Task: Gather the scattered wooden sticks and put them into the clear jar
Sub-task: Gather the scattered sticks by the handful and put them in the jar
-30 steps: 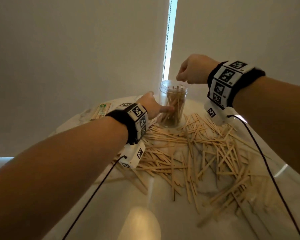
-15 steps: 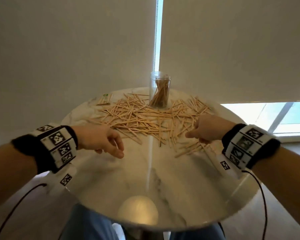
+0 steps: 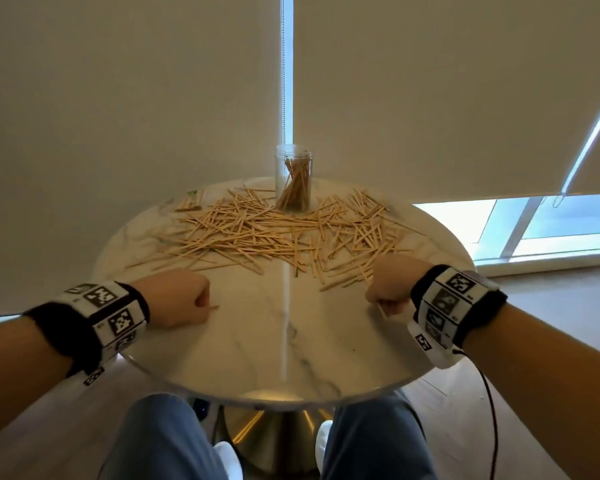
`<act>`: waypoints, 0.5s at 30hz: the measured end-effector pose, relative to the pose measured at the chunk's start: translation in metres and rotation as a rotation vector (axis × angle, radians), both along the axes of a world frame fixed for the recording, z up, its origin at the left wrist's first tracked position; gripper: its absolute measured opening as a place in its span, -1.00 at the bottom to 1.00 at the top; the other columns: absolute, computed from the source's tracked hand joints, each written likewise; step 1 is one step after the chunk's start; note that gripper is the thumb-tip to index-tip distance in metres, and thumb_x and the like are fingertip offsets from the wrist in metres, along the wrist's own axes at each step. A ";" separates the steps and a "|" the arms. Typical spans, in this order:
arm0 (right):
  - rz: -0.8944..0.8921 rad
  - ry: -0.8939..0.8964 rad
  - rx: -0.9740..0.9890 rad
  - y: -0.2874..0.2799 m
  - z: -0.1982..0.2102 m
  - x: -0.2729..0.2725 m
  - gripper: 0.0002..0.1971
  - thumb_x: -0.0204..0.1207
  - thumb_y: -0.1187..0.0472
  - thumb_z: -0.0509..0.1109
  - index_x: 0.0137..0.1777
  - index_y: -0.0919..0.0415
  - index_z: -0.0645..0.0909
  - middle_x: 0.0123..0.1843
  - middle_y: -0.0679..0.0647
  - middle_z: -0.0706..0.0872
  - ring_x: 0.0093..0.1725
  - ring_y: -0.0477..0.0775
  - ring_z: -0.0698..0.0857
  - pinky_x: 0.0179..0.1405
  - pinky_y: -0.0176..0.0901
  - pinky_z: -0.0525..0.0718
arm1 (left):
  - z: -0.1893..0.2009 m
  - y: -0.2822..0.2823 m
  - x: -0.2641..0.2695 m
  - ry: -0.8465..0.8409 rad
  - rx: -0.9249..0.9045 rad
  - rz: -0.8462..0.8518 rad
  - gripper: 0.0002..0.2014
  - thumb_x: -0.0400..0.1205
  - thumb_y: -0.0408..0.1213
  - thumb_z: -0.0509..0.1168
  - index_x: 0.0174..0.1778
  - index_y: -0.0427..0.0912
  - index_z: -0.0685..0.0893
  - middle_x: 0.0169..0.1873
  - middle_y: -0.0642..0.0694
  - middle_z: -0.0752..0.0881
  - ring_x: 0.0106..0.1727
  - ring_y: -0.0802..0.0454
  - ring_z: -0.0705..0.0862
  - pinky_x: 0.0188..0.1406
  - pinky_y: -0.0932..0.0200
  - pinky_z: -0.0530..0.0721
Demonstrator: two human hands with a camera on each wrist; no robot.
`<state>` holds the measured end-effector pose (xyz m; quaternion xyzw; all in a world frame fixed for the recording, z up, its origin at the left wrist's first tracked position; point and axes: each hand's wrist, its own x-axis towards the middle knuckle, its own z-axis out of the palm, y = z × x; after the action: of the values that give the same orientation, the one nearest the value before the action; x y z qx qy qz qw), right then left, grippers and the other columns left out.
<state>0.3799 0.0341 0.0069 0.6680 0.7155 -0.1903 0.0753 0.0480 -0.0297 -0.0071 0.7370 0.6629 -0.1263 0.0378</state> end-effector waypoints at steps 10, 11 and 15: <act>0.066 0.640 0.078 -0.008 0.016 -0.044 -0.76 0.65 0.23 0.35 -0.10 0.40 0.75 -0.24 0.14 0.85 -0.30 0.03 0.83 -0.16 -0.17 0.84 | 0.014 0.051 0.101 -1.075 0.052 0.261 -0.45 0.73 0.26 0.10 0.13 -0.22 0.60 -0.20 -0.06 0.61 -0.29 0.04 0.51 -0.32 0.13 0.50; 0.084 0.669 0.097 -0.010 0.018 -0.050 -0.75 0.64 0.21 0.36 -0.09 0.40 0.76 -0.22 0.16 0.86 -0.24 0.08 0.85 -0.10 -0.11 0.84 | 0.014 0.056 0.113 -1.178 -0.015 0.265 -0.44 0.74 0.24 0.09 0.12 -0.25 0.64 -0.24 -0.08 0.58 -0.32 0.05 0.47 -0.36 0.14 0.47; 0.030 0.751 0.110 -0.001 0.014 -0.052 -0.79 0.62 0.24 0.38 -0.04 0.38 0.78 -0.16 0.23 0.87 -0.13 0.19 0.87 0.00 0.06 0.85 | 0.014 0.073 0.142 -1.182 0.027 0.262 -0.71 0.76 -0.22 0.06 -0.06 -0.22 0.67 -0.23 -0.20 0.65 -0.22 -0.12 0.57 -0.24 0.00 0.53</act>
<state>0.3281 0.0335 0.0211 0.5441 0.7122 -0.3819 -0.2254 0.1903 0.0429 0.0071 0.5951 0.6164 0.3186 0.4056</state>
